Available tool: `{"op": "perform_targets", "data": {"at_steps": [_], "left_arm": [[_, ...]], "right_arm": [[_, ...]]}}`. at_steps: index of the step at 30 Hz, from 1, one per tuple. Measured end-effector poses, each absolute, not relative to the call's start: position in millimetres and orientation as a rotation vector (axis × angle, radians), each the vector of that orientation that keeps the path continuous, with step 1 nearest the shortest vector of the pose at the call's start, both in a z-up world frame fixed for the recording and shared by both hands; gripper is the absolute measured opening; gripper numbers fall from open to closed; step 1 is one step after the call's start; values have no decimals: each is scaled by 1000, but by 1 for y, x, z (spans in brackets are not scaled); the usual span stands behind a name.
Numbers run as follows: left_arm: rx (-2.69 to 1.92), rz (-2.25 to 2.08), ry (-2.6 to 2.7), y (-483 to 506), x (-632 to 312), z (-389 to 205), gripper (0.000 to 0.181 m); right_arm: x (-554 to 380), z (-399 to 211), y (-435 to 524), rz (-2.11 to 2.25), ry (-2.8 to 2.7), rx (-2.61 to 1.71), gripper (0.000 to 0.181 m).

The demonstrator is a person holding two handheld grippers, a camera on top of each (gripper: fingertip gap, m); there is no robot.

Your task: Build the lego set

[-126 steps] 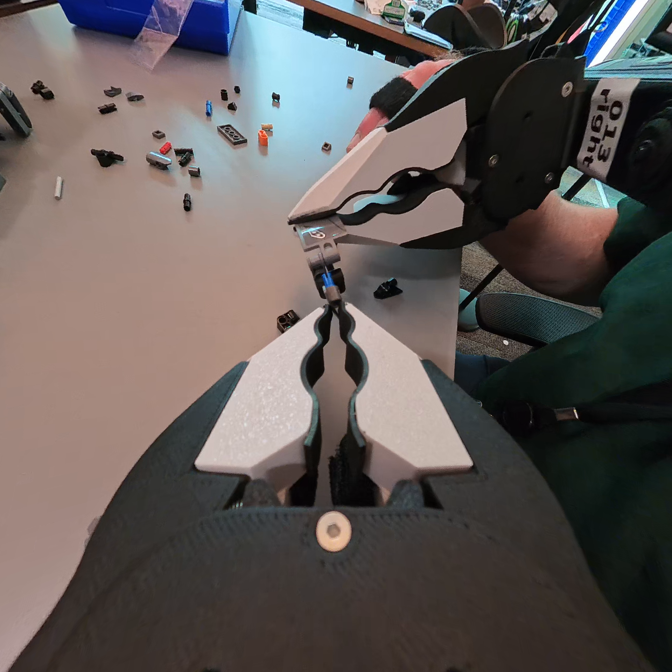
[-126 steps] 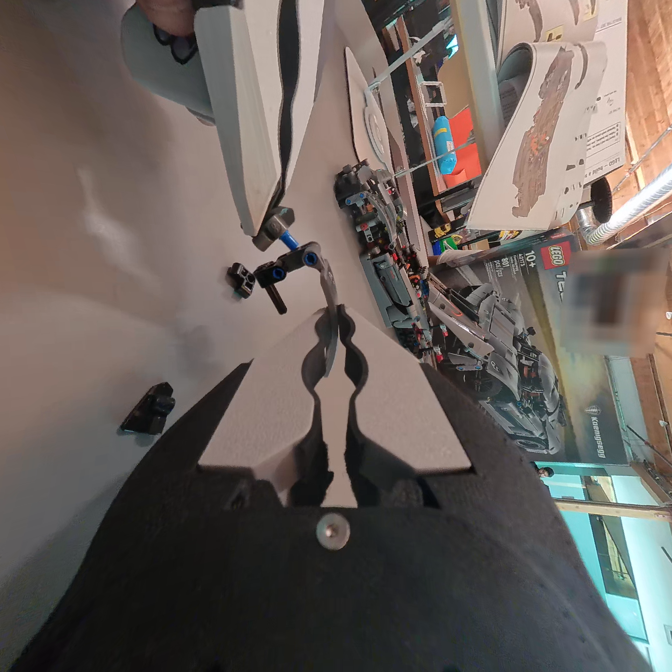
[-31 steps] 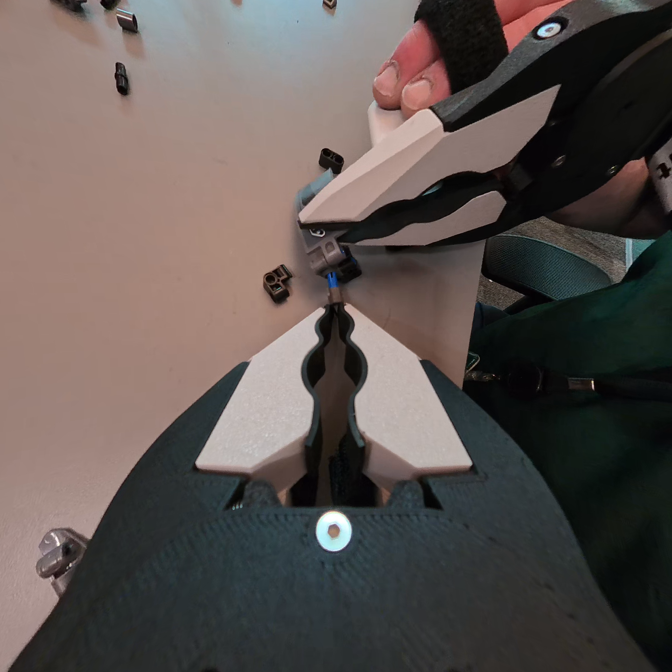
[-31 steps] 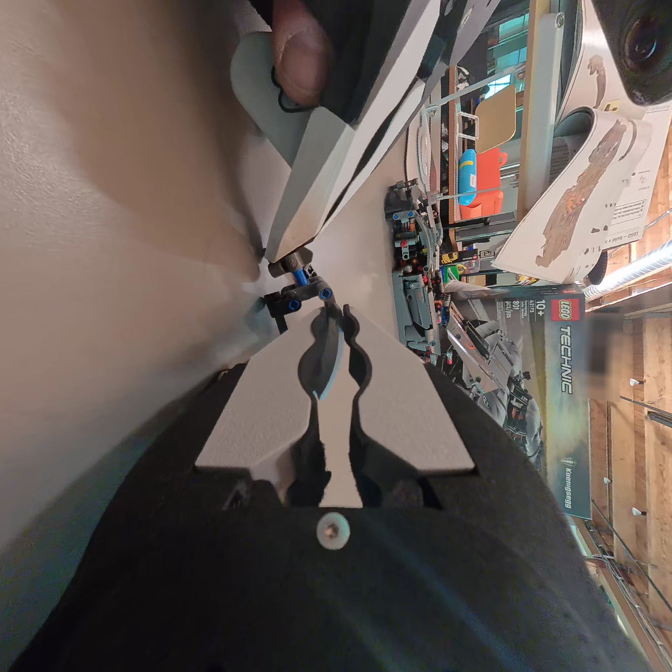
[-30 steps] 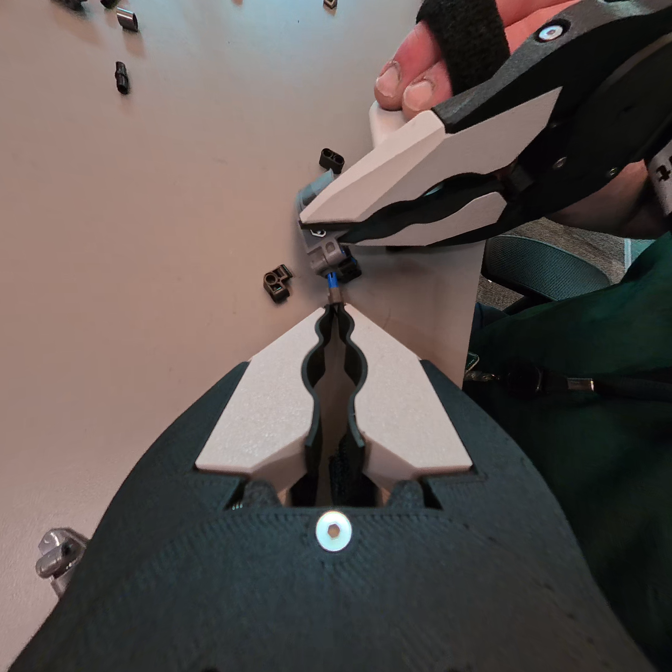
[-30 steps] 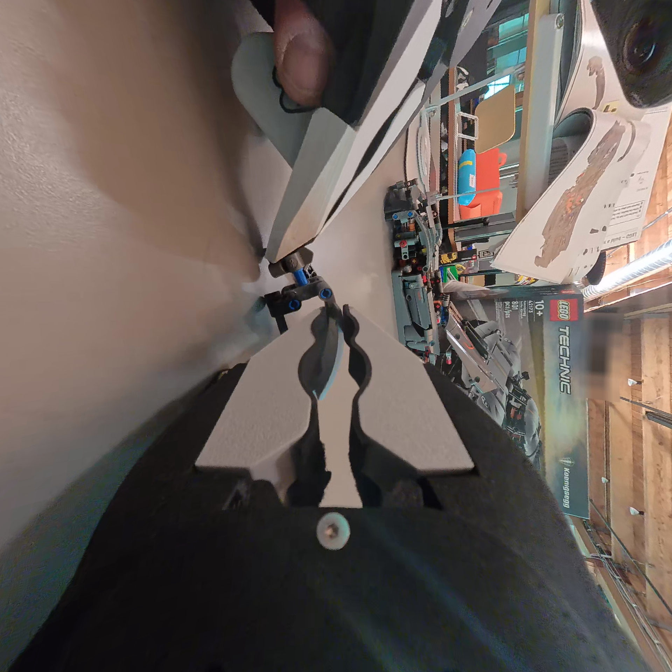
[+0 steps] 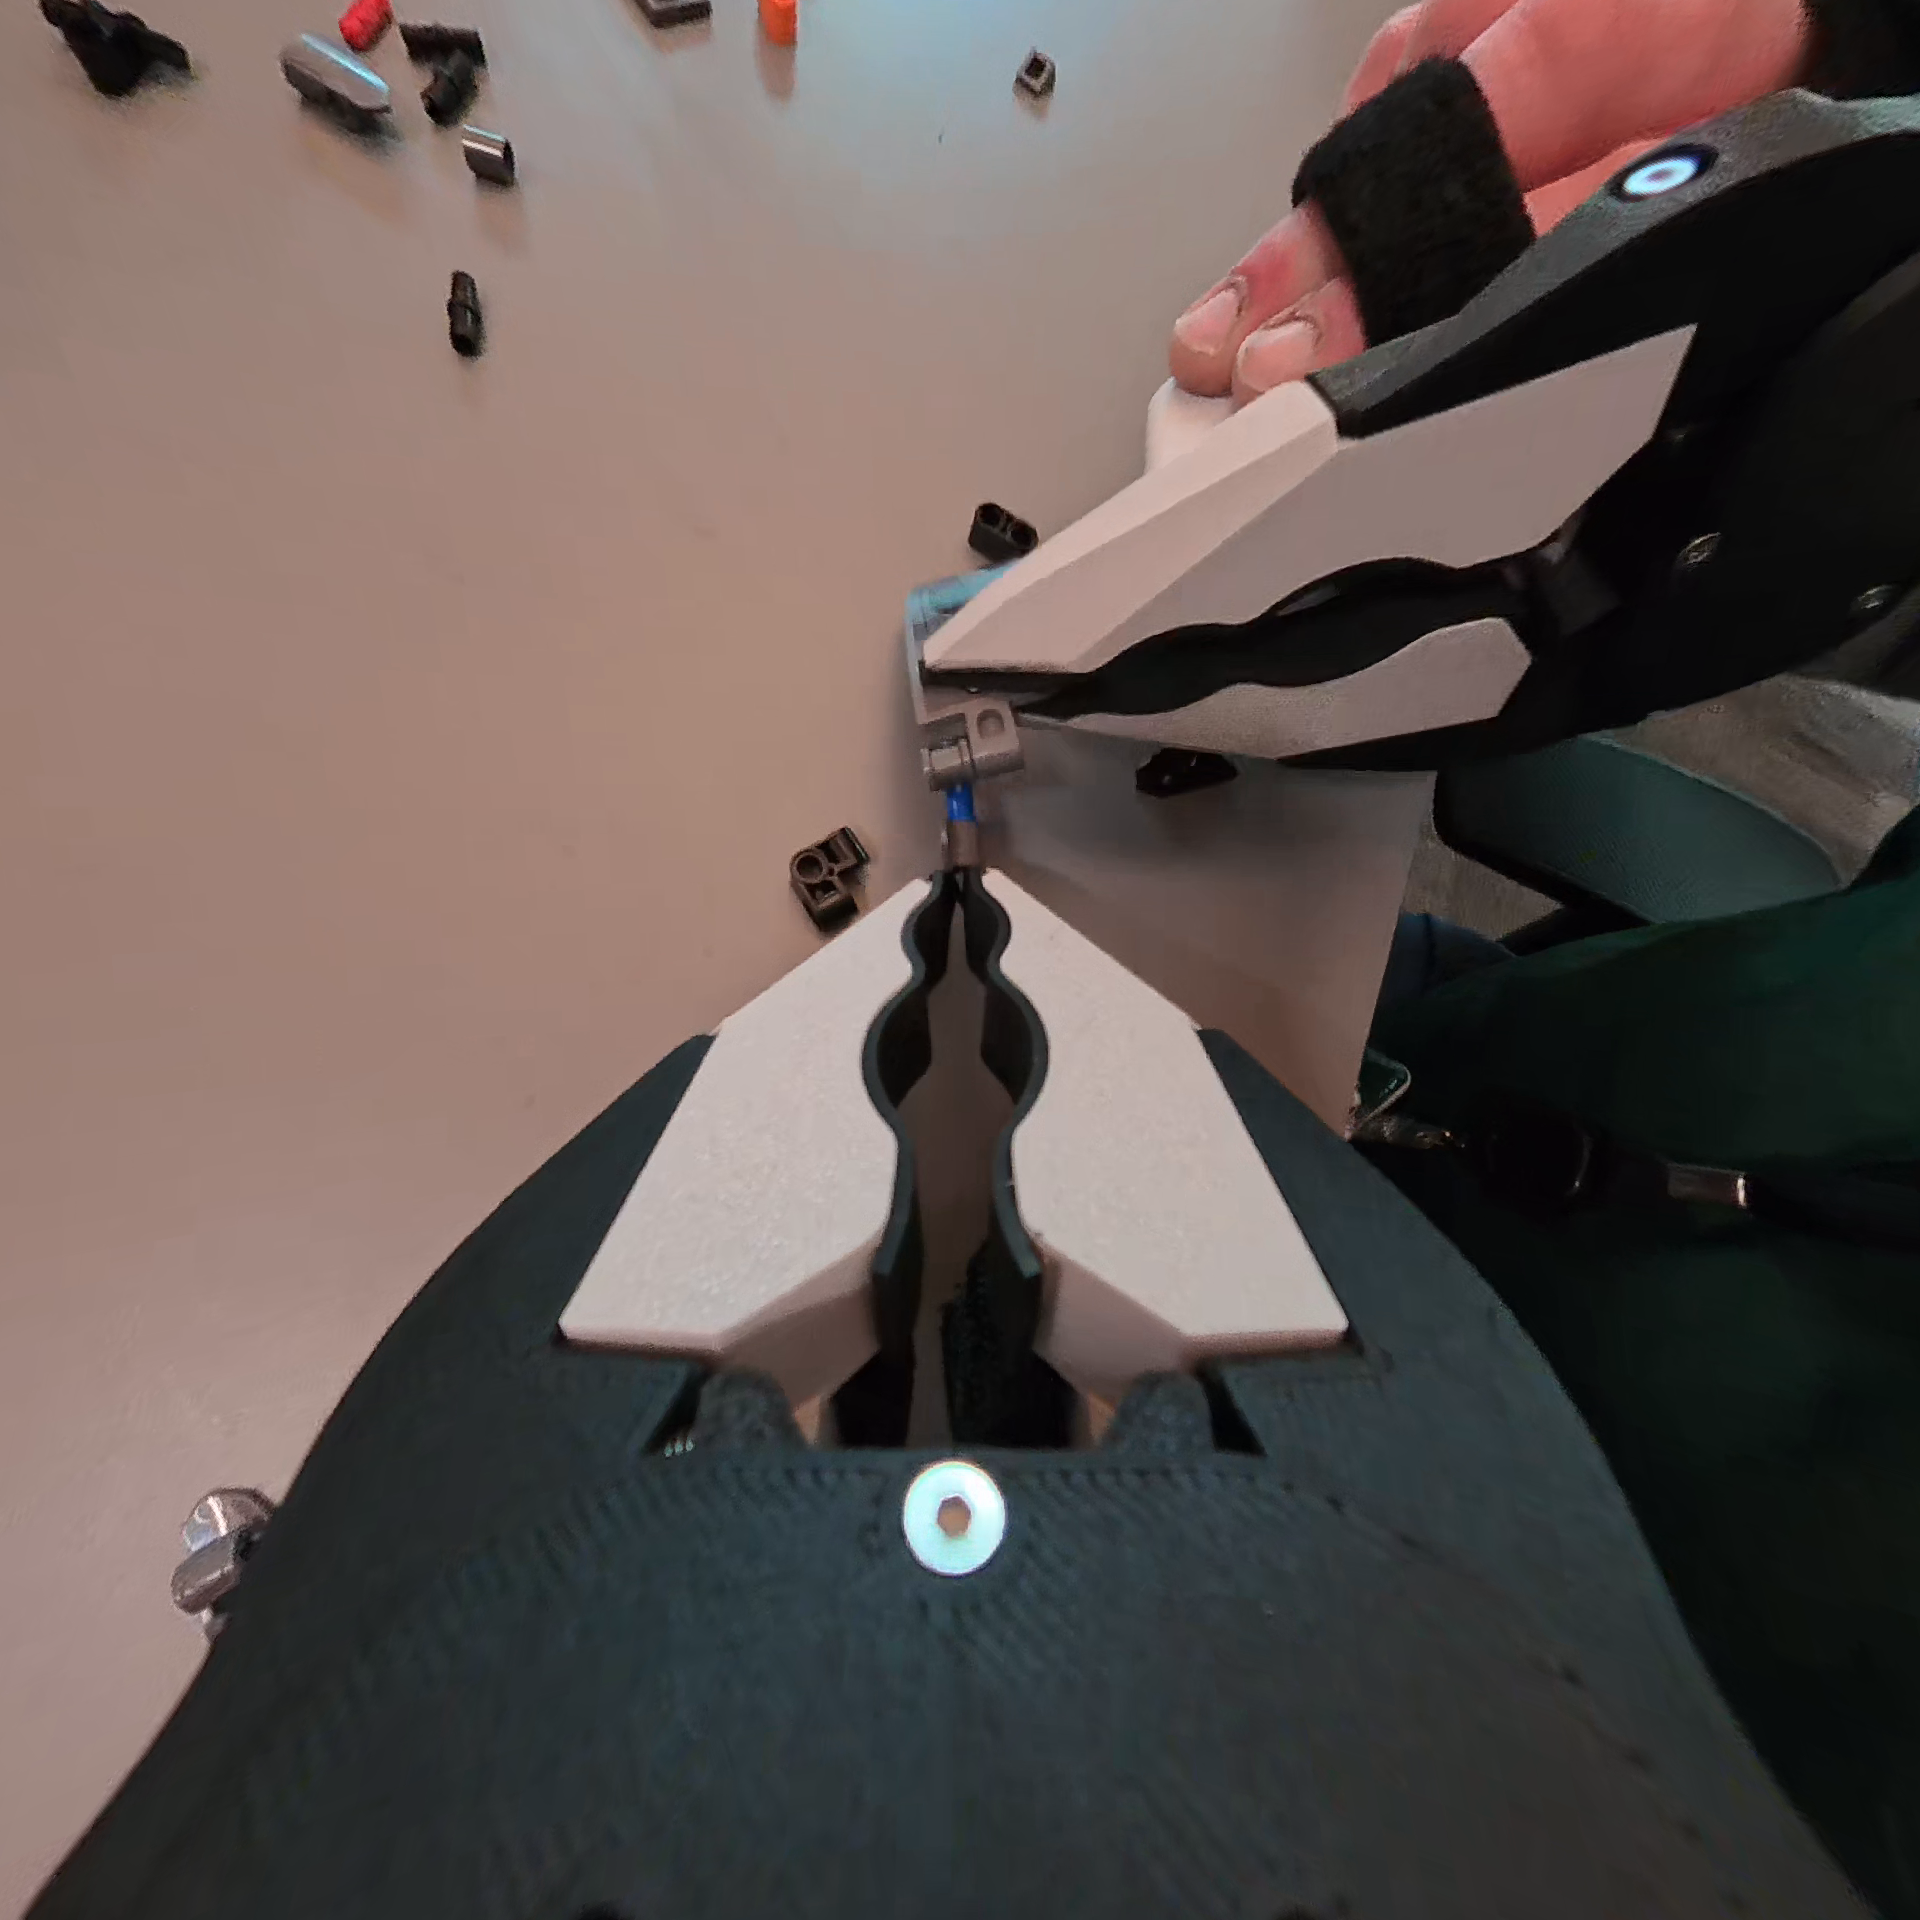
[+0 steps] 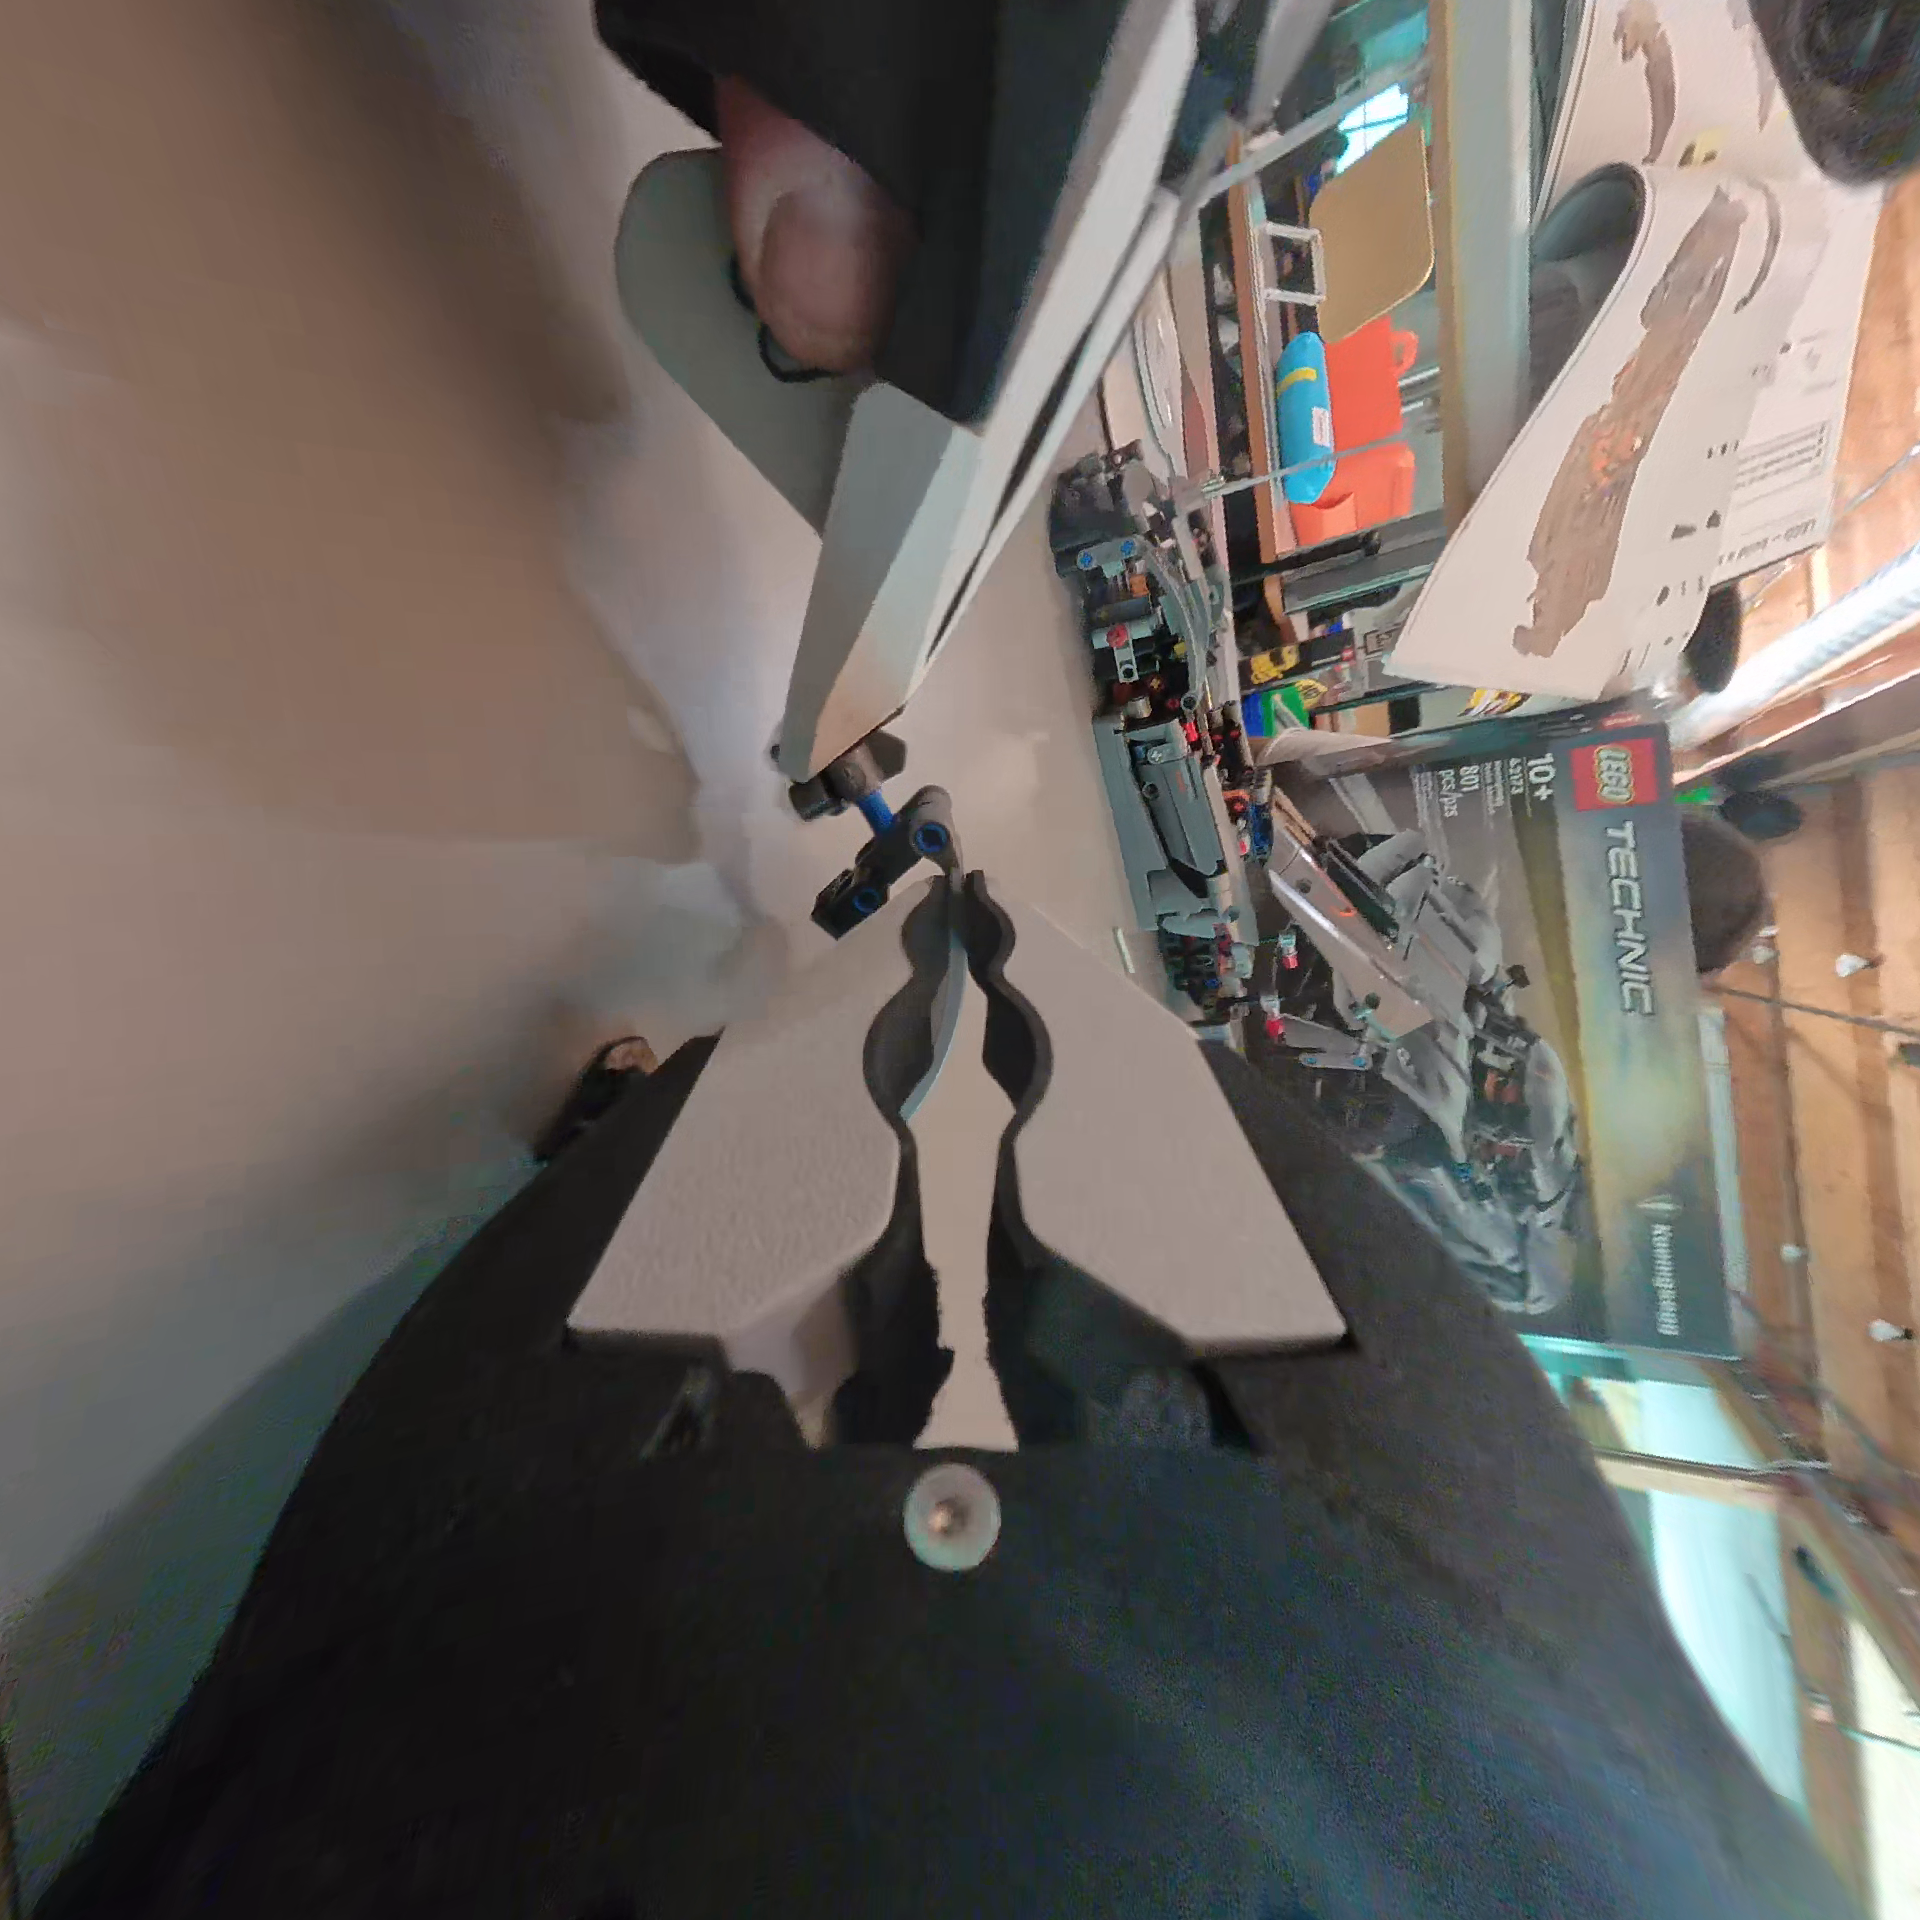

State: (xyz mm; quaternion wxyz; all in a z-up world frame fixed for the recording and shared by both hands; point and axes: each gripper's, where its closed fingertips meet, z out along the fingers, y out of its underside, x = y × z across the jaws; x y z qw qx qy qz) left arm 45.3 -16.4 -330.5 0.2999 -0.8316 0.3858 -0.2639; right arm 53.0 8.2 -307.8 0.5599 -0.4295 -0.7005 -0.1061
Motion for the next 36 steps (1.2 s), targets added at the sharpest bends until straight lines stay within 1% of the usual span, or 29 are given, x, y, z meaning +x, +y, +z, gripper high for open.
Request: {"op": "perform_targets", "data": {"at_steps": [1, 16, 30, 36], "left_arm": [[-2200, -696, 1010, -15, 46, -329, 0], [-2145, -784, 900, 1, 55, -315, 0], [-2195, -796, 899, 3, 59, -316, 0], [-2196, -810, 889, 4, 58, -318, 0]], "right_arm": [[54, -307, 10, -237, -1641, -1033, 1], [62, -296, 25, -115, -1523, -1178, 0], [63, -296, 28, -249, -1515, -1140, 0], [63, -299, 28, -239, -1524, -1155, 0]]}}
